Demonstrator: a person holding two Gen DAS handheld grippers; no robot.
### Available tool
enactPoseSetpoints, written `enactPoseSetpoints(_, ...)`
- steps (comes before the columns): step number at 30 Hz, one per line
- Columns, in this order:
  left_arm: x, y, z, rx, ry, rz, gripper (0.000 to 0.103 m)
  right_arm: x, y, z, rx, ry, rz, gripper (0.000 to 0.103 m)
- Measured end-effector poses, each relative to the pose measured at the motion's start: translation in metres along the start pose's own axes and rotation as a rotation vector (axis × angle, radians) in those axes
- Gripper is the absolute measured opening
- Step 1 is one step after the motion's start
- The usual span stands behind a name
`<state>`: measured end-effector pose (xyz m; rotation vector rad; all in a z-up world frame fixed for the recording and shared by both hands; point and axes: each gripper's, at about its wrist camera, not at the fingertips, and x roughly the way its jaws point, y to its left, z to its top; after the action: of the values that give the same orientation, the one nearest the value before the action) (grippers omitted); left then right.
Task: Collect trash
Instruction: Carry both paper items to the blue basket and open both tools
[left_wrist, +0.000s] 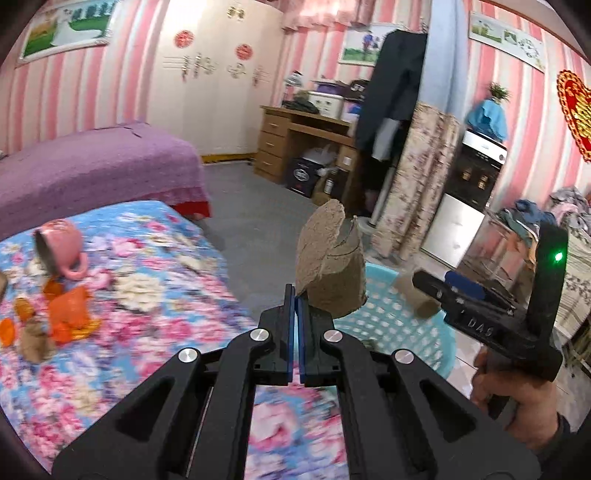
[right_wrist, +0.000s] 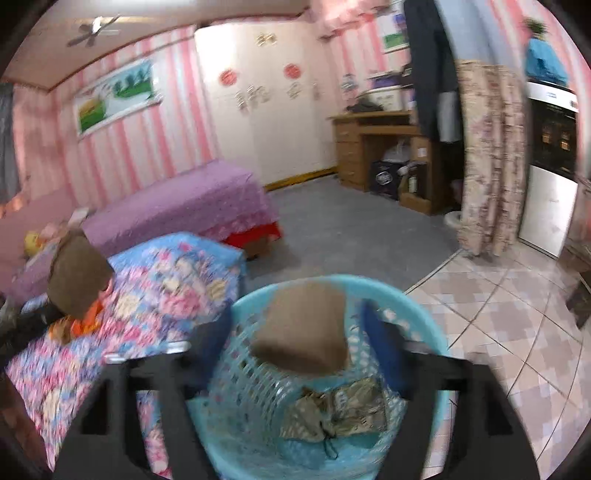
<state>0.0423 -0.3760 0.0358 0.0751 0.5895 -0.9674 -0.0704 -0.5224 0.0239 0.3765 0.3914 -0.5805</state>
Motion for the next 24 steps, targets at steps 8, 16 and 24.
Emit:
enactPoseSetpoints(8,0.045,-0.029,-0.017,0.010,0.099,-0.080,0.000,0.005,-0.028,0.004,0.090,-0.021,-0.079,0.080)
enactPoseSetpoints(16,0.040,-0.022,-0.016,-0.035,0.054,-0.032,0.079,0.005,-0.029,0.005,0.110,-0.028,-0.064,0.080)
enactPoseSetpoints(24,-0.029,0.070,-0.024,-0.090,-0.007,0.165,0.079,0.016,0.013,0.003,0.038,0.006,0.007,0.080)
